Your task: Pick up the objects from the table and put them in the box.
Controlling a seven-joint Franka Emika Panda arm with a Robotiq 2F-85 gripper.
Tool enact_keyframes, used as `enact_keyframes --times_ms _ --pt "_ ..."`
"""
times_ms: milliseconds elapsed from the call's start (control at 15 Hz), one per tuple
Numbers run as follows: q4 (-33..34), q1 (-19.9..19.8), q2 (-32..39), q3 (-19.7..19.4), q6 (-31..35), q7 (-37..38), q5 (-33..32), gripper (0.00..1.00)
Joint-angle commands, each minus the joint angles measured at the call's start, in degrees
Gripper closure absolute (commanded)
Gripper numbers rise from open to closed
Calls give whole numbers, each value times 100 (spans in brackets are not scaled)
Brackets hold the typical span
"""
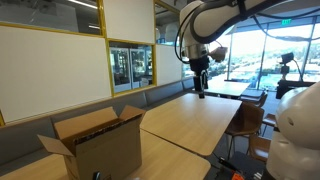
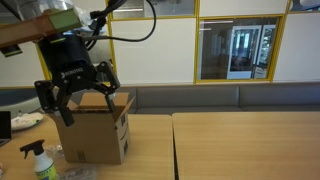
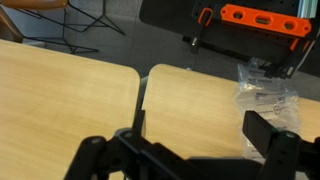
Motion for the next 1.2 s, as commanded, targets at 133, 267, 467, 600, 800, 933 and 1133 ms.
enact_keyframes --times_ms 133,267,467,600,800,933,1133 --pt "-374 496 196 266 1339 798 583 0" --pt "-602 572 251 334 1875 1050 836 0" --pt "-1035 653 340 418 2788 1326 1191 0" --pt "-880 714 811 501 3337 1444 1405 0" --pt "-913 575 1310 931 3945 2085 1376 0" --pt "-920 564 1778 1213 4299 2537 1296 0" --pt "-948 494 2486 1598 4737 3249 1172 0"
